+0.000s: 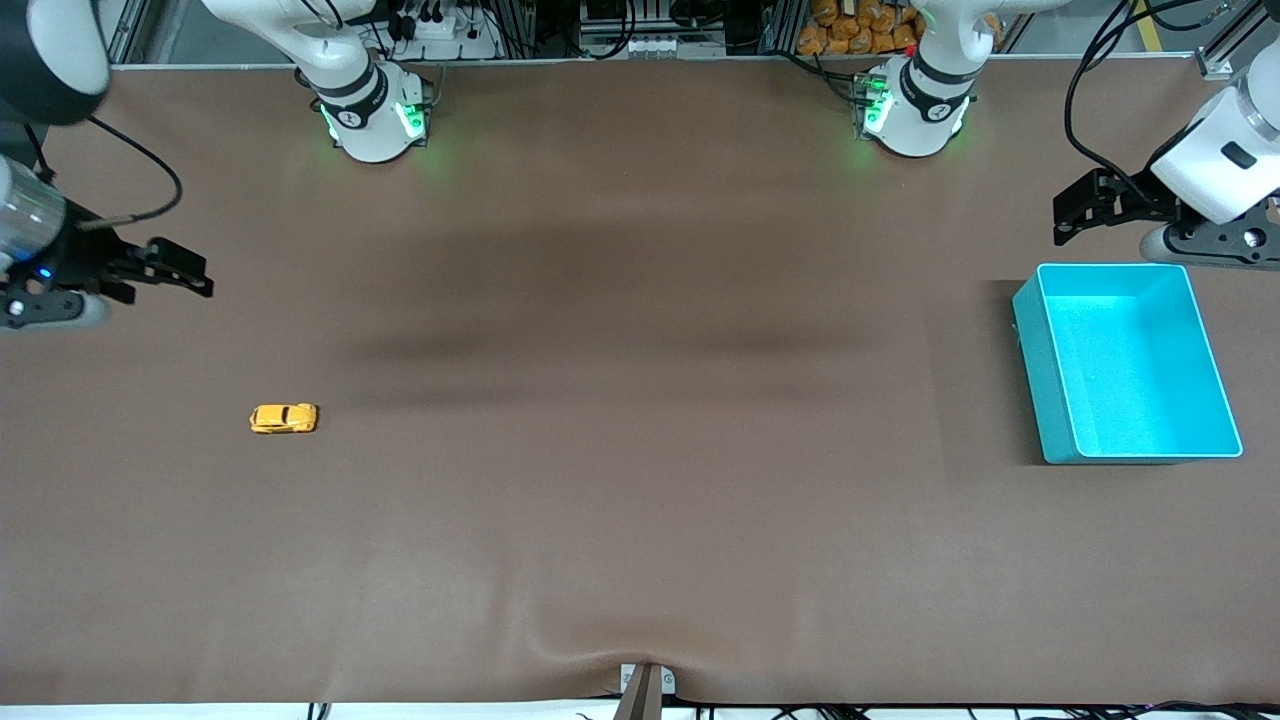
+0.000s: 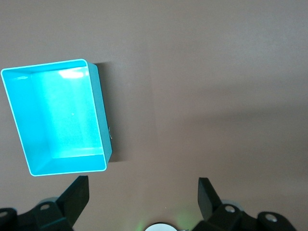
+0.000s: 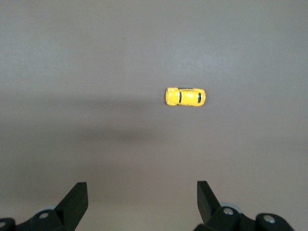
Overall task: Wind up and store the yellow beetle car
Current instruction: 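Reach the right gripper down over the yellow beetle car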
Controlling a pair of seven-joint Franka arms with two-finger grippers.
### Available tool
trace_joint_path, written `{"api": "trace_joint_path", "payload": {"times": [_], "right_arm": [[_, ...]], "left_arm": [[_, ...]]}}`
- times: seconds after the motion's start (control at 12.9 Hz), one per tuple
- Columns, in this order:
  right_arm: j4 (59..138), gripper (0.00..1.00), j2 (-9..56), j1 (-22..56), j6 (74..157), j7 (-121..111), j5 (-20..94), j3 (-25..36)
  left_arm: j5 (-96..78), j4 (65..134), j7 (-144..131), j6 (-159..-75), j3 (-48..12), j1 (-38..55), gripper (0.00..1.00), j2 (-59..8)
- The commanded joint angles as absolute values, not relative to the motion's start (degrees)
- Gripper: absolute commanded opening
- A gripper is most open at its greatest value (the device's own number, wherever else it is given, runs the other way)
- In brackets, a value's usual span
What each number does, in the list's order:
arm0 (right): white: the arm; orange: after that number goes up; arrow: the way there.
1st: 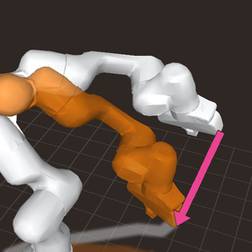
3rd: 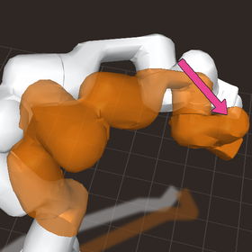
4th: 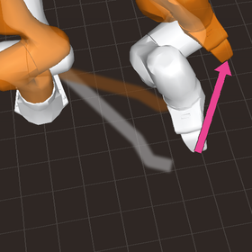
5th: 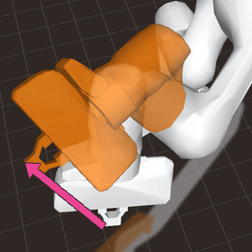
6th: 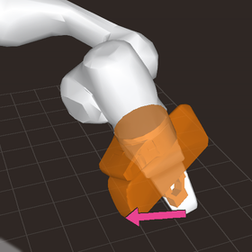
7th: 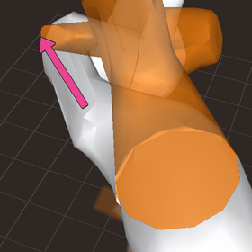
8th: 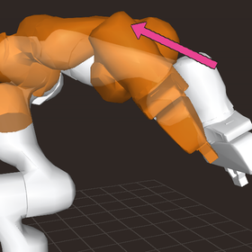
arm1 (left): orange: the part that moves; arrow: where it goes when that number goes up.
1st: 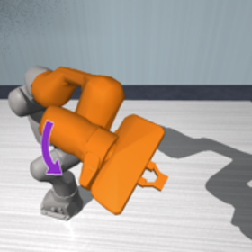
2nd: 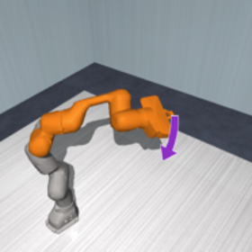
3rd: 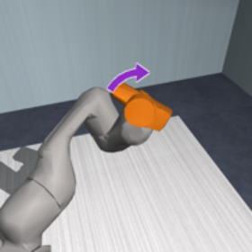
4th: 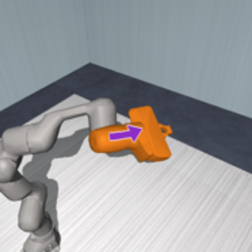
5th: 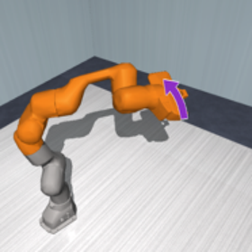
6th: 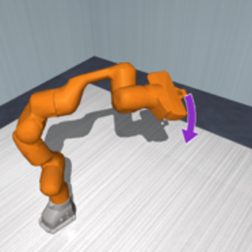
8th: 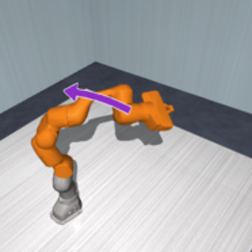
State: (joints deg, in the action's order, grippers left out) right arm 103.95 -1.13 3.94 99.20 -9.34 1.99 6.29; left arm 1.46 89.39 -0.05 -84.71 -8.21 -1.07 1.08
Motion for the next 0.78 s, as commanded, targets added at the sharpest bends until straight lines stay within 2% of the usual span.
{"api": "trace_joint_path", "payload": {"times": [0.0, 0.54, 0.7], "right_arm": [[110.7, 1.00, -2.2, 3.2, 105.1, -17.0, 1.8, 6.0], [114.0, 1.00, 3.2, 5.2, 112.9, -49.4, -6.0, 6.0], [114.2, 1.00, 6.2, 4.4, 117.9, -62.2, -6.2, 6.1]], "left_arm": [[1.1, 90.1, -0.4, -84.3, -7.7, -0.7, 1.00, 2.0], [1.1, 90.3, -0.2, -83.7, -7.6, -1.0, 1.00, 2.1], [1.1, 90.3, -0.4, -83.8, -7.6, -1.0, 1.00, 2.1]]}}
